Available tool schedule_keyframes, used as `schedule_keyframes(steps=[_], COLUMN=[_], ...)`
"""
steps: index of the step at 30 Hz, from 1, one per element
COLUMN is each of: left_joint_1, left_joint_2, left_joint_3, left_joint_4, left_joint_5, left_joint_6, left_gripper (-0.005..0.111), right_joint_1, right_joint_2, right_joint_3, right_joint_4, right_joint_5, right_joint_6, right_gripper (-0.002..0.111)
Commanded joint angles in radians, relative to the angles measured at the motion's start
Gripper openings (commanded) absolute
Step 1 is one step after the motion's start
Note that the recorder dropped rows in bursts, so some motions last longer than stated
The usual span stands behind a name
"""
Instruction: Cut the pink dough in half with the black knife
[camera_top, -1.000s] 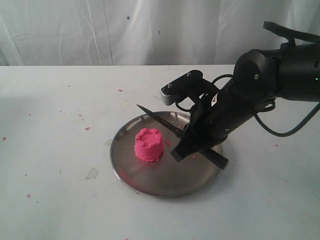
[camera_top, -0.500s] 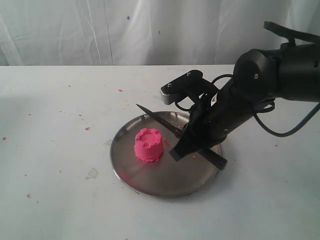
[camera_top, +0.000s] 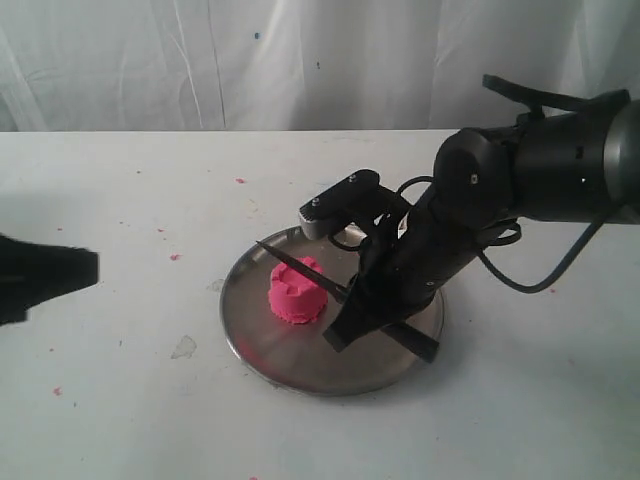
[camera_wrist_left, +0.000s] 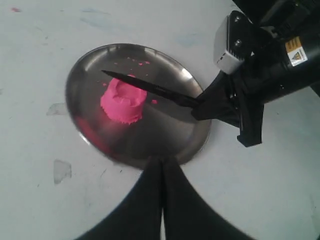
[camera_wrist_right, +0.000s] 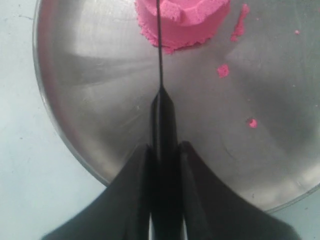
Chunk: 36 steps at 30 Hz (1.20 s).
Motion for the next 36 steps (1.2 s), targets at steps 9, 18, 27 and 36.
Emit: schedule_keyframes(steps=[9,18,27,36], left_joint_1=[-0.004,-0.057,-0.095,-0.095], left_joint_2=[0.618,0.821,0.912,0.959], left_joint_3=[-0.241,-0.363,-0.421,-0.422], left_joint_4=[-0.606,-0.606,-0.601,-0.673], left_joint_5=[0.082,0.093,0.049,0.014], left_joint_6=[0.767,0.800,0.816,0.906], left_gripper=[0.000,0.000,0.000,0.000], right_joint_1=[0.001,0.001,0.001,0.001], right_joint_2=[0.046,0.046,0.077,0.141], right_joint_3=[-0.001,-0.004,-0.012,-0.076], right_joint_4=[-0.051,-0.080,-0.082,-0.082], right_joint_5=[-0.107,-0.165,-0.163,-0.105], right_joint_6=[-0.009,-0.006,-0.006,-0.006], right_gripper=[0.000,0.000,0.000,0.000])
